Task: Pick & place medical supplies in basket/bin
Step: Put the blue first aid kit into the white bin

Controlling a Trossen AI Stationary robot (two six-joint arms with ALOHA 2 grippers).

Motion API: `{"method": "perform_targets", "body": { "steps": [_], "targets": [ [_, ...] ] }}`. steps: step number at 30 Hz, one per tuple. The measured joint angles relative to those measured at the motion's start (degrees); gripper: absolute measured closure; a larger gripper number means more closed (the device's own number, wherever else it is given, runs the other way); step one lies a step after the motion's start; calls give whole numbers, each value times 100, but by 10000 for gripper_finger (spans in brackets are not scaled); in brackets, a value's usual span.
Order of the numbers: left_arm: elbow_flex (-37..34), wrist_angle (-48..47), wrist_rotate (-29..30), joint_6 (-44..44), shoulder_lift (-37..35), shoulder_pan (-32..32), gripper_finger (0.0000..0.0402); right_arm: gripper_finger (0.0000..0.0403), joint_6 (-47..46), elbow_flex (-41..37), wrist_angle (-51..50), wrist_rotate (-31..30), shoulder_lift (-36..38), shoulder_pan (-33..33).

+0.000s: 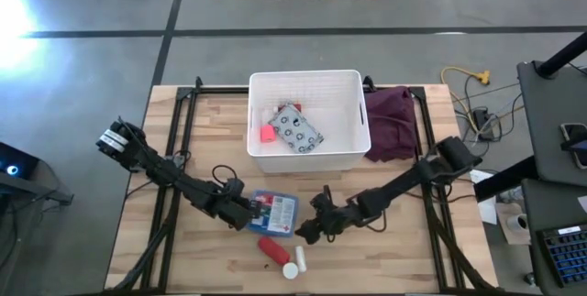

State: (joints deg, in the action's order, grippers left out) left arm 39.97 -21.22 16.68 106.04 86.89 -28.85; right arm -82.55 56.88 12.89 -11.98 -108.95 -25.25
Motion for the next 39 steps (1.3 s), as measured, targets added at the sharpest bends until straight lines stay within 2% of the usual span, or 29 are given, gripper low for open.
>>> {"method": "perform_targets", "body": {
  "steps": [10, 18, 23, 28, 35, 39],
  "targets": [
    [-51, 115, -18, -29, -6, -1, 393, 79, -260, -2, 175, -137, -370, 13],
    [-61, 957, 29, -459, -7, 74, 393, 78, -150, 0, 248, -191, -415, 212],
    [-36, 1075, 389, -648, -18, 219, 393, 78, -15, -4, 235, -165, -404, 307],
    [130, 1305, 484, -993, -146, 324, 393, 78, 176, -4, 304, -162, -404, 333],
    [439, 921, 545, -1563, -468, 316, 394, 78, 494, -6, 242, -173, -365, 356],
    [524, 512, 622, -1549, -584, 325, 393, 78, 982, -12, 180, -349, -248, 357]
  ]
}}
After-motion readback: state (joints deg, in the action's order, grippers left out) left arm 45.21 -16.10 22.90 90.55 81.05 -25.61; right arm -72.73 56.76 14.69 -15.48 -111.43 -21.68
